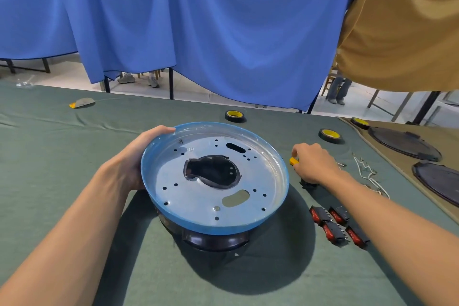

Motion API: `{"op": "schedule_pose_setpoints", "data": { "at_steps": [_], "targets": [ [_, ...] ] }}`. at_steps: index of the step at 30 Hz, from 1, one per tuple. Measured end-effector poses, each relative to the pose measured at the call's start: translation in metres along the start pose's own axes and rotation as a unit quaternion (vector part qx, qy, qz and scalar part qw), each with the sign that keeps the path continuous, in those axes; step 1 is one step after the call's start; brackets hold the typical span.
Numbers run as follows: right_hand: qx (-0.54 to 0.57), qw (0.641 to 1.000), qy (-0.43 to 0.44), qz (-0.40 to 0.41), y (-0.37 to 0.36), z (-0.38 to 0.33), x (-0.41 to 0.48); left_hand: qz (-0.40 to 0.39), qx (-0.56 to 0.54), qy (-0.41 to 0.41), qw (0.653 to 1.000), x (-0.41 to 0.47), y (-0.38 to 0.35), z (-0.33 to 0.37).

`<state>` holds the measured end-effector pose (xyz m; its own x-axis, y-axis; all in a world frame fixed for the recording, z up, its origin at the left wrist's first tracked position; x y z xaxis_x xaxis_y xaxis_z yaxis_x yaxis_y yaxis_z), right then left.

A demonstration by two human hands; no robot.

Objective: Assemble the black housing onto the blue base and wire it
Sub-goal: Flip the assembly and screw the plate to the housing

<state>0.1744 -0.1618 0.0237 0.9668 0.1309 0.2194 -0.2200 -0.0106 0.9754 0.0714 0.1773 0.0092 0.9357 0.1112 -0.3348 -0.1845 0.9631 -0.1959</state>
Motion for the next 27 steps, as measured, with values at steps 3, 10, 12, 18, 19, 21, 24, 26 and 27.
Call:
{"op": "schedule_pose_setpoints", "data": {
  "at_steps": [3,10,12,18,19,21,24,26,27],
  "targets": [
    [0.017,0.999,0.015,0.038,0.019,-0.003,0.005,0.006,-0.004,-0.002,1.0,-0.001,-0.002,0.0],
    [0.221,0.966,0.093,0.098,0.104,-0.04,0.009,-0.01,-0.018,0.019,1.0,0.0,-0.004,0.0],
    [0.283,0.949,0.103,0.096,0.116,-0.055,0.005,-0.017,-0.014,0.028,0.999,0.0,-0.008,-0.001],
    [0.512,0.849,0.09,0.093,0.121,-0.091,-0.012,-0.032,0.016,0.043,0.998,-0.002,-0.021,-0.004],
    [0.544,0.828,0.085,0.101,0.121,-0.095,-0.015,-0.036,0.022,0.043,0.998,-0.003,-0.023,-0.004],
    [0.586,0.797,0.075,0.127,0.12,-0.101,-0.018,-0.045,0.033,0.041,0.998,-0.005,-0.025,-0.002],
    [0.621,0.763,0.068,0.167,0.118,-0.109,-0.022,-0.064,0.046,0.035,0.996,-0.006,-0.025,0.002],
    [0.622,0.754,0.079,0.197,0.116,-0.117,-0.025,-0.076,0.048,0.03,0.996,-0.005,-0.025,0.003],
    [0.615,0.754,0.09,0.213,0.115,-0.122,-0.028,-0.08,0.047,0.026,0.995,-0.005,-0.025,0.002]
  ]
}}
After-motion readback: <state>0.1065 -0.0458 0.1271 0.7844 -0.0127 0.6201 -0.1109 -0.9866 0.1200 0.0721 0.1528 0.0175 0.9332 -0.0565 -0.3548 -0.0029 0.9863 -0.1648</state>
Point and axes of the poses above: each hand's wrist, its own x-axis towards the middle knuckle, its own y-axis out of the back of the hand, z = x × y, the point moved 2 cm from there along x, towards the middle knuckle, and after that the axes turned 8 degrees about z, right-handed, at the moved point
